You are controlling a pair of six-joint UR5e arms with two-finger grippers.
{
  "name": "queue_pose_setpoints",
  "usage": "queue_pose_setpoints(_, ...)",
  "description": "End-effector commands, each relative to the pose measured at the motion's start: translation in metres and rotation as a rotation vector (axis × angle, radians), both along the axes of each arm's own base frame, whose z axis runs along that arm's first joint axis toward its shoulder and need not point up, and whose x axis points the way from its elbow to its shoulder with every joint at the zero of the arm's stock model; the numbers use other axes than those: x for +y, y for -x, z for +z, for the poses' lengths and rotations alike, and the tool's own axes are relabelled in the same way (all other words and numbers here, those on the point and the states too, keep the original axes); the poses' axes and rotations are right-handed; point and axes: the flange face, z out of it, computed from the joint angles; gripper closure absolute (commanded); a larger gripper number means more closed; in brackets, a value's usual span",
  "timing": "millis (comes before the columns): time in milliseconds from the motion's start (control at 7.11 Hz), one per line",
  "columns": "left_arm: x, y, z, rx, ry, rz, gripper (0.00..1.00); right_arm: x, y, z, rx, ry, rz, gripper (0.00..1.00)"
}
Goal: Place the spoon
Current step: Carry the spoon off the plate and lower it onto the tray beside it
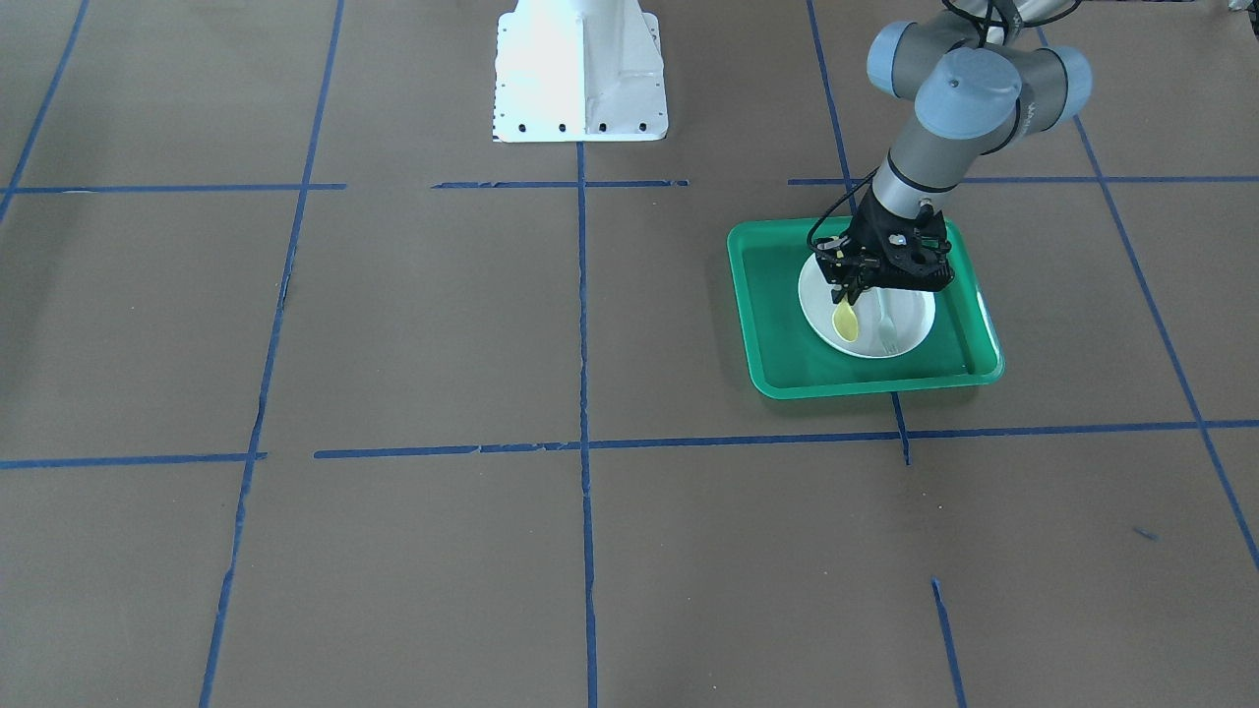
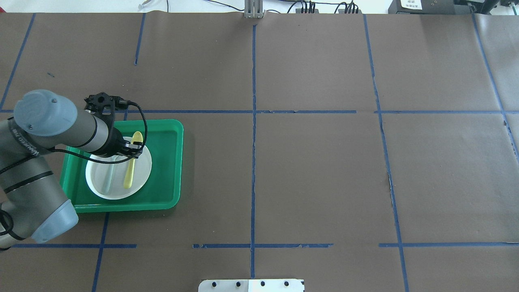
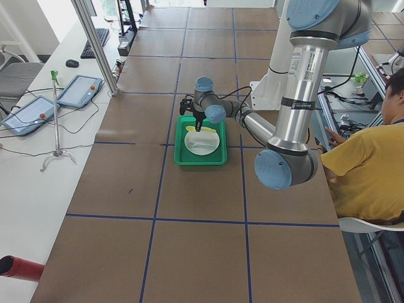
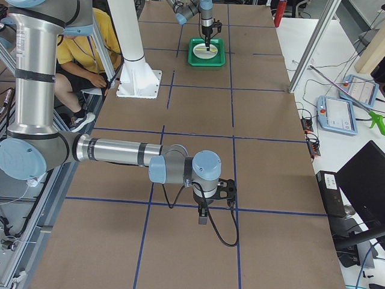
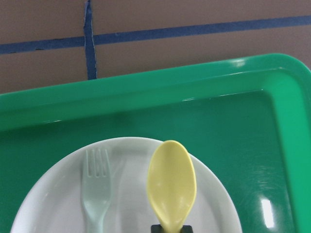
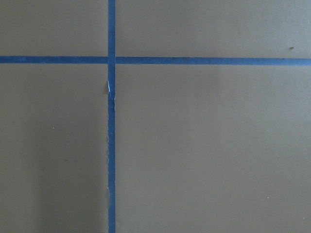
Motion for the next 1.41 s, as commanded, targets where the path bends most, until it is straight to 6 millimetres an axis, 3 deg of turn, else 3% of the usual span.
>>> queue_pose_setpoints(0,-0.01,-0.043,-0.017,0.003,0.069,-0.03,1.0,0.0,0.0,0.0,0.0,0.0,0.0,0.0)
queue_pose_setpoints(281,-0.004,-0.054,-0.013,-0.001,0.076,-0.01,1.0,0.0,0.0,0.0,0.0,-0.001,-0.001,0.0)
queue_pose_setpoints(422,0.002,-0.062,-0.01,-0.006,0.077,0.004,0.87,0.0,0.0,0.0,0.0,-0.001,0.0,0.0)
queue_pose_setpoints(562,0.003,-0.062,-0.011,-0.007,0.075,0.005,0.26,0.0,0.0,0.0,0.0,0.0,0.0,0.0)
queue_pose_setpoints(703,0.004,-0.06,-0.013,-0.005,0.075,0.005,0.01,0.0,0.0,0.0,0.0,0.0,0.0,0.0)
queue_pose_setpoints(844,0.003,-0.052,-0.018,0.005,0.065,0.003,0.01,0.0,0.0,0.0,0.0,0.0,0.0,0.0)
queue_pose_setpoints(984,0.0,-0.031,-0.031,0.027,0.044,-0.015,0.0,0.0,0.0,0.0,0.0,0.0,0.0,0.0)
queue_pose_setpoints(1266,-0.04,0.07,-0.025,-0.053,-0.02,0.013,0.0,0.0,0.0,0.0,0.0,0.0,0.0,0.0)
